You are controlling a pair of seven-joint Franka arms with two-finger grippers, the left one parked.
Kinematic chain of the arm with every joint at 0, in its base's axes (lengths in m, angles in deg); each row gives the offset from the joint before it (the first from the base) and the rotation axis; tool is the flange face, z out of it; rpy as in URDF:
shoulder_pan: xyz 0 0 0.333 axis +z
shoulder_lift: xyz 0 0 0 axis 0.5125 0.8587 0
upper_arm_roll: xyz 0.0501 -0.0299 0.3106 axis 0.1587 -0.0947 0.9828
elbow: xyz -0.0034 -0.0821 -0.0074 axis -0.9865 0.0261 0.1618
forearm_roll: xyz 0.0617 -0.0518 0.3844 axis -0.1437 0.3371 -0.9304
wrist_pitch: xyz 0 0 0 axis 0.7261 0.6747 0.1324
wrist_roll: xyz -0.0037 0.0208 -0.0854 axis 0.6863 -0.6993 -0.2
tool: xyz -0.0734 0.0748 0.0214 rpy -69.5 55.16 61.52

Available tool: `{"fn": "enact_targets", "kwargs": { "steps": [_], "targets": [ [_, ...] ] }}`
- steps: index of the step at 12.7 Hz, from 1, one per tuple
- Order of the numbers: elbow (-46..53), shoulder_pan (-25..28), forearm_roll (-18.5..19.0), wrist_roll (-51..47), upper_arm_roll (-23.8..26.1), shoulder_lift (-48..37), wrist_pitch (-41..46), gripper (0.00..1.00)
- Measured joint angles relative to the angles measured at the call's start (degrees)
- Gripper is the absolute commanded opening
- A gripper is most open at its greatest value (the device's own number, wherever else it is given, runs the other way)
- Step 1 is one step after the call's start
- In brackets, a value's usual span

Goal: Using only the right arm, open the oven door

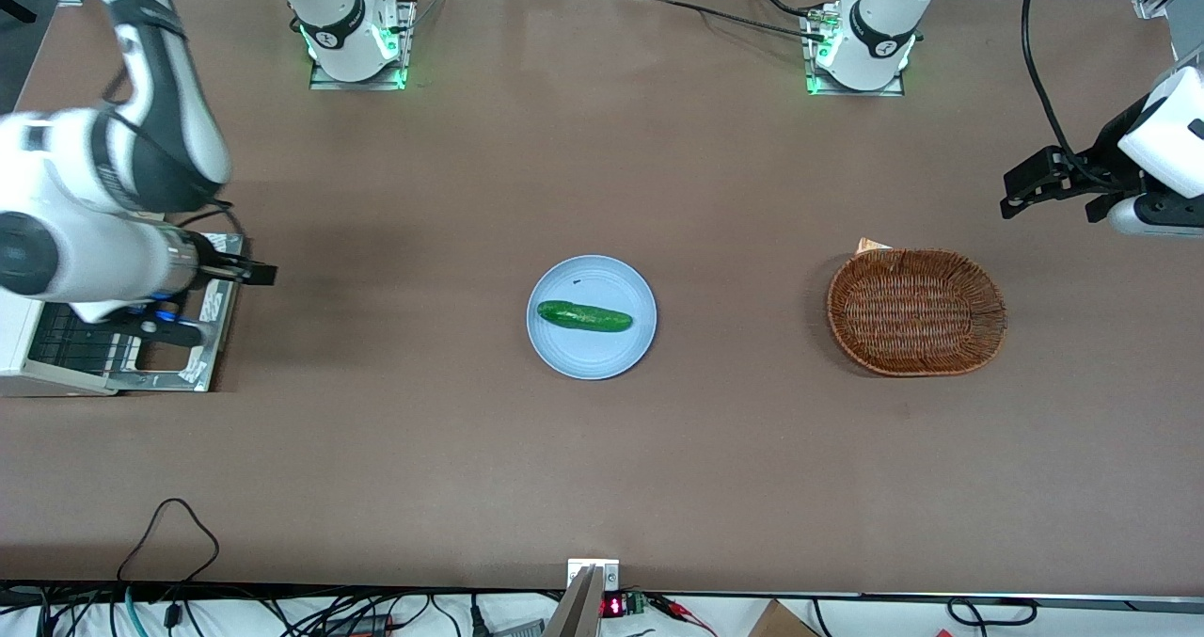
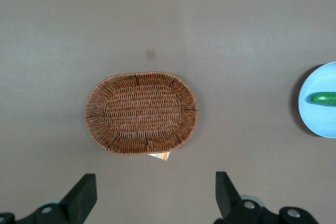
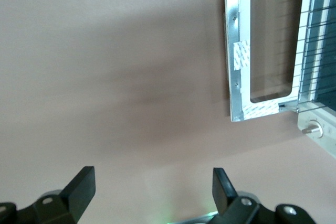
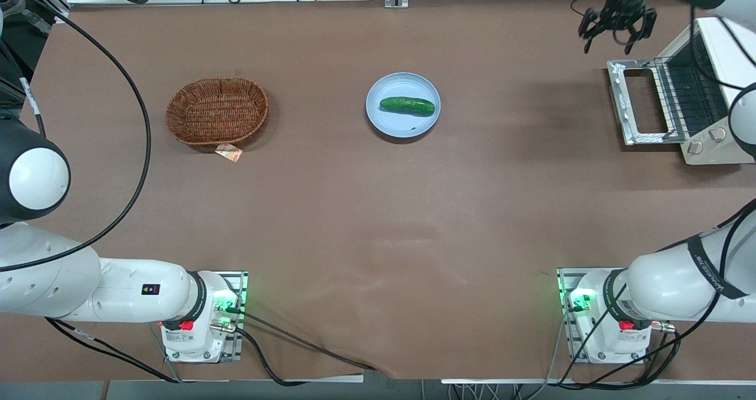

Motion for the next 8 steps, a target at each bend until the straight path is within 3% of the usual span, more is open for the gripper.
{"fn": "enact_targets", "kwargs": {
  "steps": [4, 8],
  "targets": [
    [3.57, -4.03, -8.65, 8.13, -0.38, -4.51, 3.04, 0.99],
    [3.43, -6.03, -10.32, 10.01, -0.13, -8.82, 1.50, 0.99]
  ]
}}
